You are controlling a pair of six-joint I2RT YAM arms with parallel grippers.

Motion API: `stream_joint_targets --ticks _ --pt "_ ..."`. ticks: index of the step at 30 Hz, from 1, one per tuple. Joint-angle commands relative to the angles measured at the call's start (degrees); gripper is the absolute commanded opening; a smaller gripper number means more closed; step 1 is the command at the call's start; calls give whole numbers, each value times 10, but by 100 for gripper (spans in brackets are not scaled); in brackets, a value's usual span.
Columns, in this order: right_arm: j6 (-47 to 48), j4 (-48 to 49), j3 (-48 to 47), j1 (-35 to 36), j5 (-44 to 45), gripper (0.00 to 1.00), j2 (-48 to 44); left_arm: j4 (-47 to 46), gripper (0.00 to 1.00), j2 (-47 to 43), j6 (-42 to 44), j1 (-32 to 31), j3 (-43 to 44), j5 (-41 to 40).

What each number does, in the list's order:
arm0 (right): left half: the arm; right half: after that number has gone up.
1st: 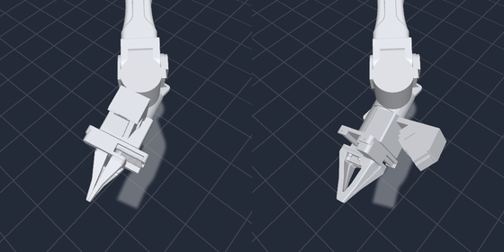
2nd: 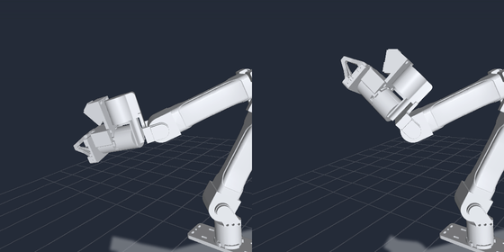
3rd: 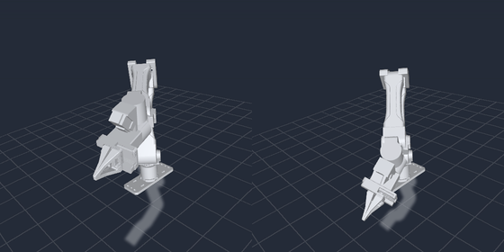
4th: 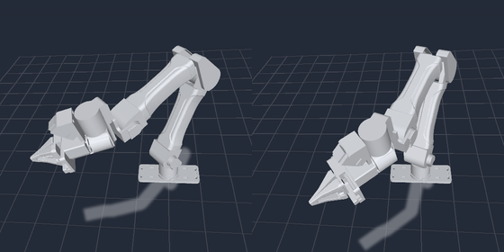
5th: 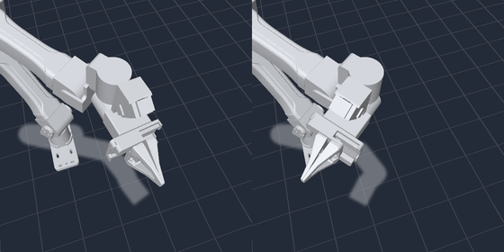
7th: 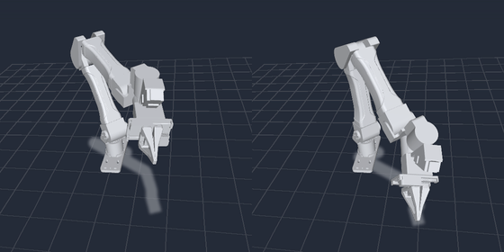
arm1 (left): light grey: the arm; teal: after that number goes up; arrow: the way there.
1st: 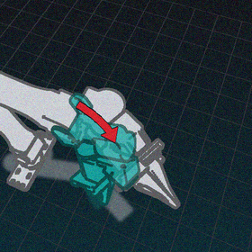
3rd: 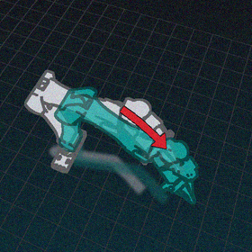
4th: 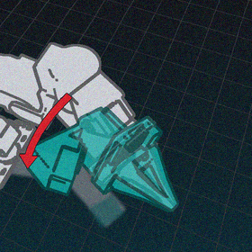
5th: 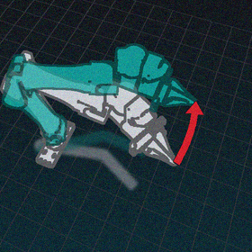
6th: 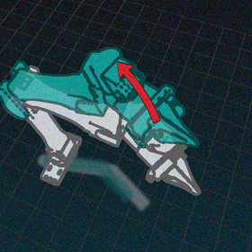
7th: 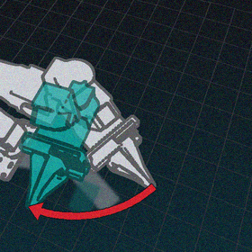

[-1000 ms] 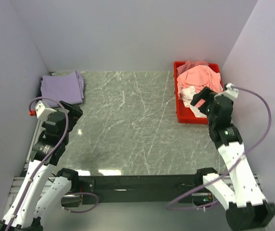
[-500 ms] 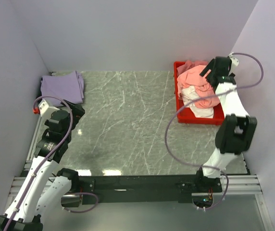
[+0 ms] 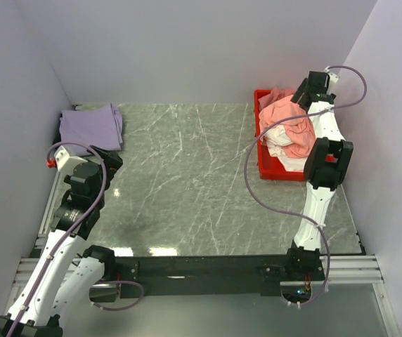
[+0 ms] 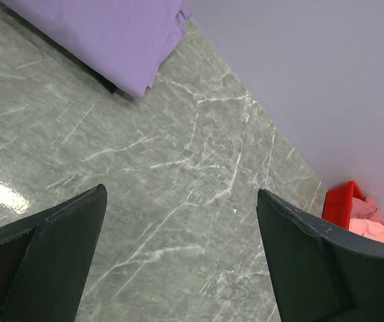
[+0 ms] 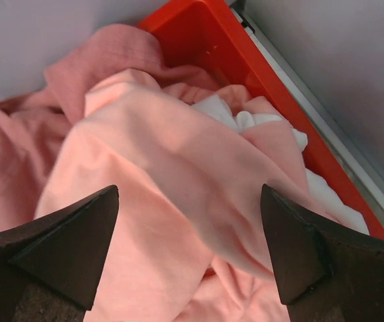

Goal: Fold and stack the t-shirts
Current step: Grab the tshirt from the pile

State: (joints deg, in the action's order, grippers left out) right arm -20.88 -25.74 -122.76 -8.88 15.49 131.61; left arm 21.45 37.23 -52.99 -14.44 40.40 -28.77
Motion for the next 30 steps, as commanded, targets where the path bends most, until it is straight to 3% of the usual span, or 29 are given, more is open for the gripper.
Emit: stream_joint_targets --ticks 1,6,12,14,18,25,30 --pt "42 28 -20 -1 29 92 6 -23 99 -4 11 -1 -2 -18" --pt "70 24 -23 -3 39 87 32 -23 99 4 10 -1 -2 -22" --pt "83 27 -20 -3 9 50 33 -23 99 15 12 -1 2 -19" --pt "85 28 -20 -4 13 43 28 -21 99 18 11 -1 5 -20" --pt "88 20 -26 -4 16 3 23 -17 99 16 11 -1 5 -23" --pt "89 4 -17 -3 -44 0 -28 -19 99 2 10 -1 -1 -25" --pt "80 64 81 20 -54 0 -167 -9 99 -2 5 -1 5 -22"
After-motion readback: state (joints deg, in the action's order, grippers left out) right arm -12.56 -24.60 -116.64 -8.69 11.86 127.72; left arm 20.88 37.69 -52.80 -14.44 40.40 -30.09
